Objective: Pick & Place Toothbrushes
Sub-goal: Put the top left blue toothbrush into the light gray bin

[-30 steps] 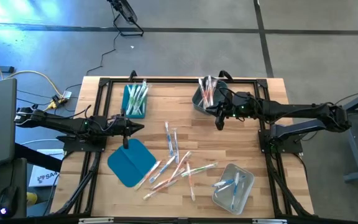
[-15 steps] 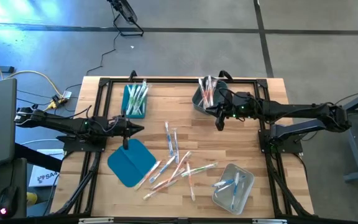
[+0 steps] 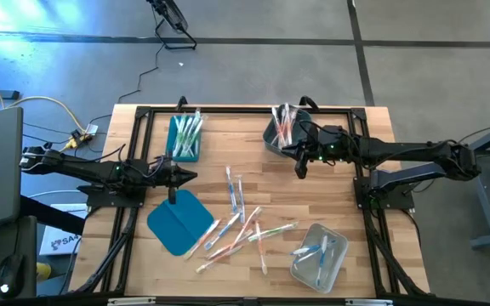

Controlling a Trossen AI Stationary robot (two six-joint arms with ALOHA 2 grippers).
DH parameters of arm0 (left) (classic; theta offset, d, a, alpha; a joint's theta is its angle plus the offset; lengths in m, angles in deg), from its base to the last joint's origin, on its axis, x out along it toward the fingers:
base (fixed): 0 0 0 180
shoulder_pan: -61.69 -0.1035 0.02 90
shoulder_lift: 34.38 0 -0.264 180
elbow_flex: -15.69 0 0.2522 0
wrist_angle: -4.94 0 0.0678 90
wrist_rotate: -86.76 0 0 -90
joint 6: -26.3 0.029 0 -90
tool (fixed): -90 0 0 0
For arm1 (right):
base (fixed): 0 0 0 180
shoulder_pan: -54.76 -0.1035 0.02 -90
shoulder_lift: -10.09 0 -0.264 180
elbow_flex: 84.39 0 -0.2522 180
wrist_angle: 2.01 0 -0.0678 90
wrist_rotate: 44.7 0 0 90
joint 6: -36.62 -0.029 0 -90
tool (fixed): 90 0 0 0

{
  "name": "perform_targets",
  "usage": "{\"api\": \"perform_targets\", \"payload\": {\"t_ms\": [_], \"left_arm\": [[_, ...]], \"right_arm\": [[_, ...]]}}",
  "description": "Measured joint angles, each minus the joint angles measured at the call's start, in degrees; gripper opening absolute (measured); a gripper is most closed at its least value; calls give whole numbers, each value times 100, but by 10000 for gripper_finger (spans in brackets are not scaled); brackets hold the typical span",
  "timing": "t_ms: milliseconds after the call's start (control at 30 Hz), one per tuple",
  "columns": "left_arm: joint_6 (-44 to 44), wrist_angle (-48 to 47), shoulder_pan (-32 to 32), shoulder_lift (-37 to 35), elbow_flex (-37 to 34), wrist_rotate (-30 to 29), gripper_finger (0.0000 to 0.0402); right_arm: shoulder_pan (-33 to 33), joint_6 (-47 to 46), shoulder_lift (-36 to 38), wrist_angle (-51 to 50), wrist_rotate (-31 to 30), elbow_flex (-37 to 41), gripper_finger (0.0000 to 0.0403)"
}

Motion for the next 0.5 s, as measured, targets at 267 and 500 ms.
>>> {"api": "perform_targets", "payload": {"t_ms": [267,500], "left_arm": [[71,4,0,0,0,-24,0],[376,339,0,2,0,-42,0]], "right_arm": [[-76,-135,0,139,-85,0,34],[-658,187,0,463,-857,0,34]]}}
